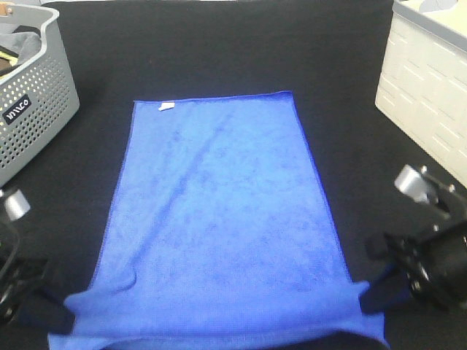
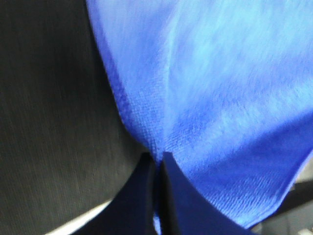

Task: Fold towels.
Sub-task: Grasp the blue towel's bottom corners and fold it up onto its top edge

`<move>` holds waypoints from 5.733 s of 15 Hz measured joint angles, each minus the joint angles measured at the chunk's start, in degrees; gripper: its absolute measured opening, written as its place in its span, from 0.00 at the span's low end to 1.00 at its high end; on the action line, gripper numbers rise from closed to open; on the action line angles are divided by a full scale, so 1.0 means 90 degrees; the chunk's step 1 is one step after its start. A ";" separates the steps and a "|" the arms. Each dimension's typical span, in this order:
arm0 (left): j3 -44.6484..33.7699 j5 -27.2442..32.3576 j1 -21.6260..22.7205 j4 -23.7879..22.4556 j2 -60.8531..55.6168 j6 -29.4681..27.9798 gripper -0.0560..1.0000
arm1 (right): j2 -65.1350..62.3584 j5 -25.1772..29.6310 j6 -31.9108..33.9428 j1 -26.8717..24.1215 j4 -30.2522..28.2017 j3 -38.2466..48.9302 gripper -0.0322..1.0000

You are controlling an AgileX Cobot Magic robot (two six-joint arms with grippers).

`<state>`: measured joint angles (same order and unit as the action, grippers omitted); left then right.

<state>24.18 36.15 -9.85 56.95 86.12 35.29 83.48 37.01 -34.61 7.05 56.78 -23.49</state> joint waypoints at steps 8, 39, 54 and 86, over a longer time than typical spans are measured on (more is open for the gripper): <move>0.3521 -0.0344 0.0000 -0.1305 0.1878 -0.1318 0.05 | 0.2241 0.0420 0.0471 0.0000 -0.0528 -0.4132 0.03; 0.9836 0.1509 0.0134 -0.3285 0.6016 -0.3005 0.71 | 0.6958 0.3463 0.2604 0.0000 -0.2998 -1.2140 0.87; 0.5971 -0.0503 0.0127 -0.2935 0.4316 -0.3769 0.69 | 0.5341 0.1878 0.2152 -0.0115 -0.3024 -0.7862 0.79; 0.3724 0.0547 0.0427 -0.2718 0.2687 -0.2636 0.06 | 0.3775 0.0662 0.1515 0.0528 -0.1935 -0.4539 0.03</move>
<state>57.70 41.08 -6.02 32.49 110.29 11.57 117.46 42.97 -20.97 11.80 39.36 -64.34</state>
